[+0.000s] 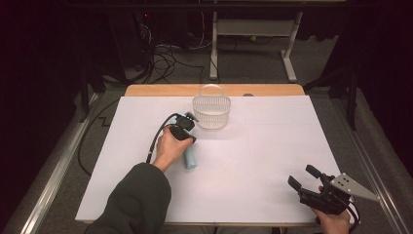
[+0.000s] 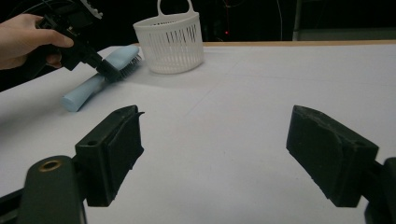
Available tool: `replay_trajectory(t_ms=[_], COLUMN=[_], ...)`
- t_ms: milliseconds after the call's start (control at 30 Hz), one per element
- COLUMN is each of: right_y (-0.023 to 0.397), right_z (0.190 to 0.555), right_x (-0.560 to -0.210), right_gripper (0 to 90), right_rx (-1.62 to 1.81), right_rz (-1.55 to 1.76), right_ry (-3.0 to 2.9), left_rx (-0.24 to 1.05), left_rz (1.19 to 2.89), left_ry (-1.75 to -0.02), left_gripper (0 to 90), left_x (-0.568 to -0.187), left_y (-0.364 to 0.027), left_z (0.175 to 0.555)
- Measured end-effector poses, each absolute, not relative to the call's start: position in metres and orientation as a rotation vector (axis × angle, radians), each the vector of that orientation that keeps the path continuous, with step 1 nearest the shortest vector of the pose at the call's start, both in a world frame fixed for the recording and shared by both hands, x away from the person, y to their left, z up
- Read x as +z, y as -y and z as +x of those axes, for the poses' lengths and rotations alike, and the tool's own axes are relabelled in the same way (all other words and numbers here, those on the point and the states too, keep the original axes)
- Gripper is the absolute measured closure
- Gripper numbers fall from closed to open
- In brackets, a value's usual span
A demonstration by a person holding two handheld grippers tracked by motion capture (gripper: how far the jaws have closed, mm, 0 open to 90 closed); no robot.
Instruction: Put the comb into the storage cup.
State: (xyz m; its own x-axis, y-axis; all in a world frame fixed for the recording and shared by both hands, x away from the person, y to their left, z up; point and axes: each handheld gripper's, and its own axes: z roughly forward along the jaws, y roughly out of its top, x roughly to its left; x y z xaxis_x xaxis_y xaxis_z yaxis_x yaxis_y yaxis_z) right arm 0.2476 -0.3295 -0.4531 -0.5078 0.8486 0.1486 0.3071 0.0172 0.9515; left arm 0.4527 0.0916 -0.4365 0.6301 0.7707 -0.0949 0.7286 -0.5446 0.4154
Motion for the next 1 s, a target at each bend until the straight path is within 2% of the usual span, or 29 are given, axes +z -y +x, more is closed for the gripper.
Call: replay_trajectory(t_ms=[1000], right_y=[0.329], right_z=[0.247], right_x=[-0.453], right_gripper=[18.7], right_rx=[1.507], right_rz=[1.177], right_ry=[-1.827], left_rx=[0.133], left_rz=[2.438], left_ry=[-1.217], left_gripper=[90.0], left_x=[-0.437], left_y=[-0.104], left_z=[0.449])
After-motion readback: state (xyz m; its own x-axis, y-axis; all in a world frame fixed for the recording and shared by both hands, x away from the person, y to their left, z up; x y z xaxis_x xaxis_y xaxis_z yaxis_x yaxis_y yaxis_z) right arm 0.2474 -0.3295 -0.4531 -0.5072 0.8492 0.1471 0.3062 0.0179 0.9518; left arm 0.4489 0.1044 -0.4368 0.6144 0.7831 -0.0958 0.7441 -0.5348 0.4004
